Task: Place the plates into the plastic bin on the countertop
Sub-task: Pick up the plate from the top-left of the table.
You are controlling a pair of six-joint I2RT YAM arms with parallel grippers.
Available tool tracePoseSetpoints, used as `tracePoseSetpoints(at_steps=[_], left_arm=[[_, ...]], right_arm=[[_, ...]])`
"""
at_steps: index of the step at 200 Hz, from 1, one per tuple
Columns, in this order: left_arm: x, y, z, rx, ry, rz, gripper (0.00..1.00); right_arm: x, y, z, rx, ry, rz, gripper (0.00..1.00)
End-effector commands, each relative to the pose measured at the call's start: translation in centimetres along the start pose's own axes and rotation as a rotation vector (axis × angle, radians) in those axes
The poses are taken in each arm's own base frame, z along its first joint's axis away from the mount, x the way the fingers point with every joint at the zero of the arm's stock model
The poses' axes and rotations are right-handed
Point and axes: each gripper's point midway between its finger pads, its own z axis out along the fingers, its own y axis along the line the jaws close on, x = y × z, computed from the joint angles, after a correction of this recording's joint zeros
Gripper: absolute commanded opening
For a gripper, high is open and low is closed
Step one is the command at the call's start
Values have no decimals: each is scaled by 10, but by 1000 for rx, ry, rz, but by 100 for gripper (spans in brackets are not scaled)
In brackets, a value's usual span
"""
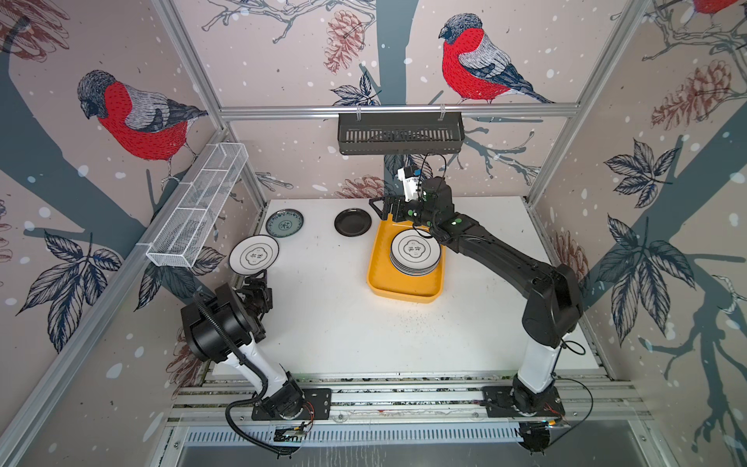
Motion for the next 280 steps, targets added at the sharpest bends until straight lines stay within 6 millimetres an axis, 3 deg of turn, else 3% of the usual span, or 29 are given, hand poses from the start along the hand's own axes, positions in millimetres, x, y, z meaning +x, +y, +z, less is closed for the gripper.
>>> tracePoseSetpoints(at_steps=[1, 97, 141, 169, 224, 280], left_arm=[[-10, -4, 5, 30, -31, -41, 83], [-44, 6, 37, 3, -84, -113, 74], [-47, 11, 56, -42, -90, -119, 68], [-44, 20, 65, -87, -97, -149, 58], [-43, 45, 57, -193, -166, -229, 26], [-39, 45, 58, -169, -162, -278, 6]], right_arm=[[1, 0, -1, 7, 10, -22, 100], [-8, -17, -11, 59, -6, 1, 100], [-12, -28, -15, 90, -8, 13, 100], [-16, -35, -18, 111, -17, 24, 100], [-23, -46, -26, 160, -45, 32, 100], [-29, -47, -28, 151, -57, 35, 100]])
